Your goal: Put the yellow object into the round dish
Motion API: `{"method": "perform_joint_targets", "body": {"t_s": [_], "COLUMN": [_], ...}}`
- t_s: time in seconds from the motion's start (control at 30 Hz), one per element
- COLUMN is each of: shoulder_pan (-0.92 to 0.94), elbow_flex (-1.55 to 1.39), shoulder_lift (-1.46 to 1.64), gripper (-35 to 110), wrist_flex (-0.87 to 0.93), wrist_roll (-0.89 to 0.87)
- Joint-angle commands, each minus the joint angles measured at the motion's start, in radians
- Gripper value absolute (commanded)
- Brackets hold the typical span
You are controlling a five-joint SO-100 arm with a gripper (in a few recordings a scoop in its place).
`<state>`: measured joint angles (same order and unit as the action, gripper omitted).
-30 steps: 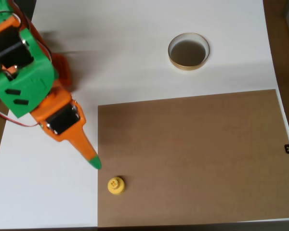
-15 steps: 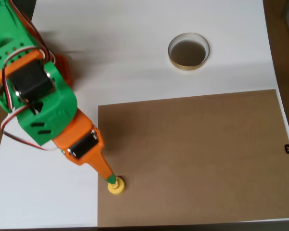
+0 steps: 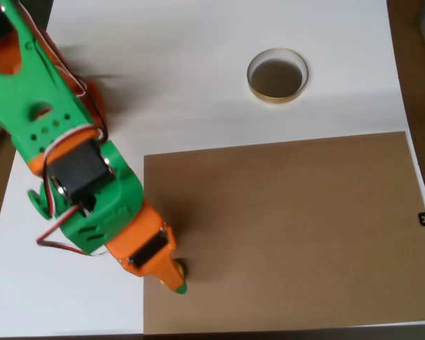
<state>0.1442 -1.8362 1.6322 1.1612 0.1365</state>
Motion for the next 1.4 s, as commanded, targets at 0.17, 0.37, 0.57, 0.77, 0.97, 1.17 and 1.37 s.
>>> {"method": "perform_joint_targets", "body": {"t_s": [0.17,0.37,0.57,0.77,0.97,1.17,1.37], "shoulder_pan": [-0.002,-0.003,-0.008,-0.005,0.008,0.015,0.015], "elbow_flex": [0.135,0.16,0.167,0.169,0.173,0.186,0.206], "shoulder_lift": [-0.109,-0.152,-0.181,-0.222,-0.25,-0.255,-0.25], "gripper": [25,24,22,22,19,15,7], "wrist_flex": [0.017,0.021,0.014,-0.005,-0.02,-0.021,-0.008], "wrist_roll": [-0.005,-0.012,-0.017,-0.018,-0.018,-0.02,-0.023]}}
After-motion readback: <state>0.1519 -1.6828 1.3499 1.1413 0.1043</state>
